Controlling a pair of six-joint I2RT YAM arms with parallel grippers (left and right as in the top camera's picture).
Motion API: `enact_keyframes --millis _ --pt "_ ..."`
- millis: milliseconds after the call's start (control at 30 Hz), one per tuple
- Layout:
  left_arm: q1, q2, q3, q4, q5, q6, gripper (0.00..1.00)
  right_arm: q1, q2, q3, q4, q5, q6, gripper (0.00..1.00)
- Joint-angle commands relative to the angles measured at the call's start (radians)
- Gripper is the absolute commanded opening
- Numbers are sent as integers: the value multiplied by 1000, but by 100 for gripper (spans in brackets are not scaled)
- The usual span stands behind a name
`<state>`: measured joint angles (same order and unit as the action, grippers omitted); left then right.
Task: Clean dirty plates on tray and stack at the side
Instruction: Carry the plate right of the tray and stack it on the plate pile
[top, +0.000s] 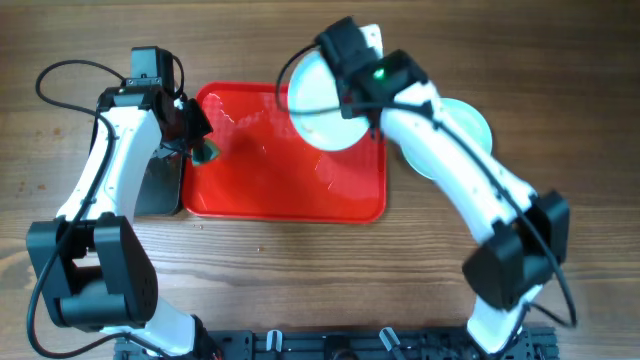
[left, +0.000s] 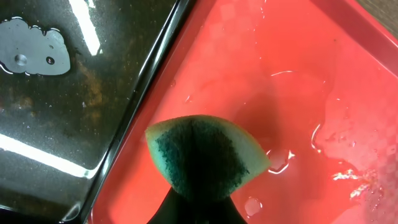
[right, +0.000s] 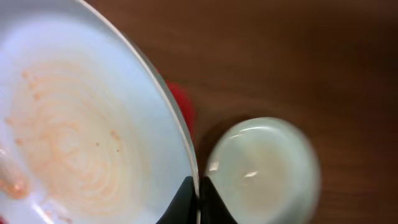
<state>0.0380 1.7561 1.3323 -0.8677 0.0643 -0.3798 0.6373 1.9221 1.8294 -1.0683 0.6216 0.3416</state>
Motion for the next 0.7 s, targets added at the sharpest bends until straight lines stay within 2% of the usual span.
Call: enact_keyframes --millis 0,167,333,467,567,667 --pt "3 10 -6 3 -10 -2 5 143 18 -32 -58 504 184 4" --pt "3 10 -6 3 -10 -2 4 296 18 -129 -70 759 322 4" --pt "3 10 -6 3 -10 -2 4 304 18 -153 -68 765 344 4" --pt "3 10 -6 3 -10 -2 4 237 18 -153 -47 467 334 4" --pt "3 10 -6 3 -10 -2 4 136 18 -153 29 144 162 4" --pt "3 10 -6 3 -25 -2 5 0 15 -152 80 -268 -35 4"
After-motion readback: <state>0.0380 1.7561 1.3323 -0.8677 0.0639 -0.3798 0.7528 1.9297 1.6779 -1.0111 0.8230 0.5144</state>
